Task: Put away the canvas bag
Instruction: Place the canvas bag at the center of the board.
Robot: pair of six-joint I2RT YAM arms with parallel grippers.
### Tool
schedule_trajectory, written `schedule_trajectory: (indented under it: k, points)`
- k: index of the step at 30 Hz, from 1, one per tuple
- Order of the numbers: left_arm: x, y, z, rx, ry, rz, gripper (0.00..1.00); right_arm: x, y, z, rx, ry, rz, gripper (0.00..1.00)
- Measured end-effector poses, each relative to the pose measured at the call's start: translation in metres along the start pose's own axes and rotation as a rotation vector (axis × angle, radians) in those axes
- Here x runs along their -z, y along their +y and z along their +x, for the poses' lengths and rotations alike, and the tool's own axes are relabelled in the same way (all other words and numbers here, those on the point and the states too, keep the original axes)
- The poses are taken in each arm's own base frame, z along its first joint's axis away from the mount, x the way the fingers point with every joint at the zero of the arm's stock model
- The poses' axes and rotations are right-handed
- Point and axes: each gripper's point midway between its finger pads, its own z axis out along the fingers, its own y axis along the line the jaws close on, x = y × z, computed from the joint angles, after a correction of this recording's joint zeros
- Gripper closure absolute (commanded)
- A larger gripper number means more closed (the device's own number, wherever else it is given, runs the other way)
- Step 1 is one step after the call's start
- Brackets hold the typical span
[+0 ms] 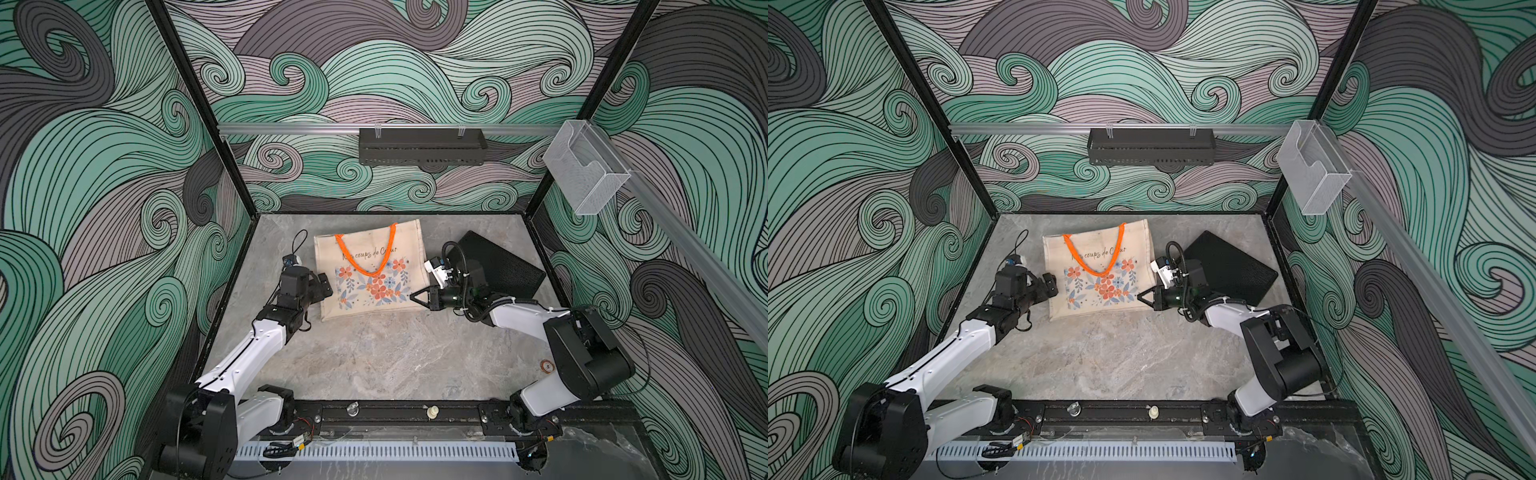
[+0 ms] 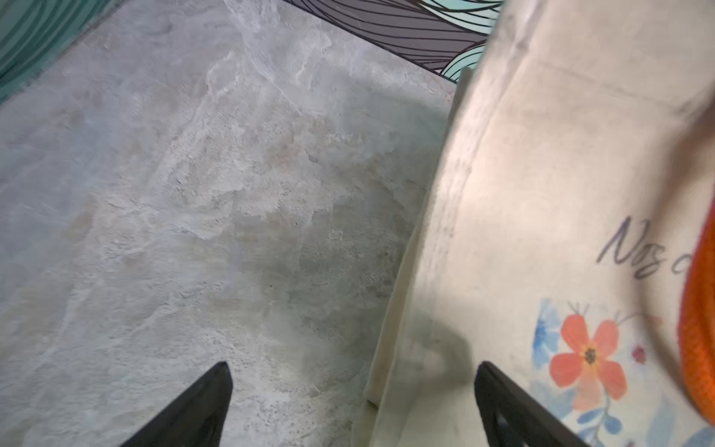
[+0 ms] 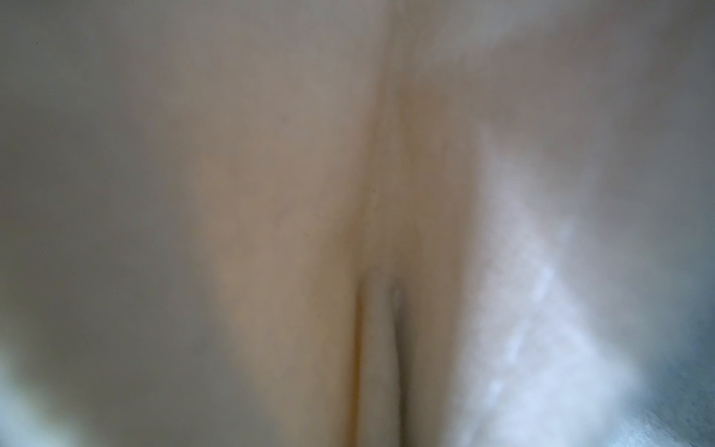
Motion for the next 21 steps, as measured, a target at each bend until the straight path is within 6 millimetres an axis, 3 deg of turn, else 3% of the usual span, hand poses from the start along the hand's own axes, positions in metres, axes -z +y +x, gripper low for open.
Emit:
schedule_trajectory:
  k: [3,6,8,10,14,16,18,21]
  points:
    - [-0.027,-0.016,0.017,0.004,0.084,0.076,0.07,-0.004,-0.009,-0.001,-0.077,0.013,0.0,1.0]
    - [-0.044,-0.029,0.027,0.014,0.136,0.135,0.27,-0.004,-0.02,0.002,-0.145,0.021,0.022,1.0]
    - [-0.05,-0.033,0.031,0.017,0.148,0.16,0.31,-0.004,-0.024,0.002,-0.171,0.023,0.035,1.0]
    - [-0.054,-0.037,0.033,0.015,0.159,0.174,0.51,-0.005,-0.028,0.003,-0.192,0.031,0.047,1.0]
    - [-0.059,-0.045,0.029,0.013,0.162,0.202,0.55,-0.01,-0.038,0.005,-0.226,0.045,0.07,1.0]
    - [-0.06,-0.047,0.027,0.017,0.152,0.211,0.49,-0.01,-0.041,0.006,-0.253,0.045,0.078,1.0]
    - [-0.06,-0.047,0.026,0.016,0.146,0.213,0.29,-0.01,-0.041,0.004,-0.287,0.038,0.077,1.0]
    - [-0.062,-0.043,0.024,0.021,0.128,0.189,0.2,-0.009,-0.04,-0.002,-0.34,0.017,0.07,1.0]
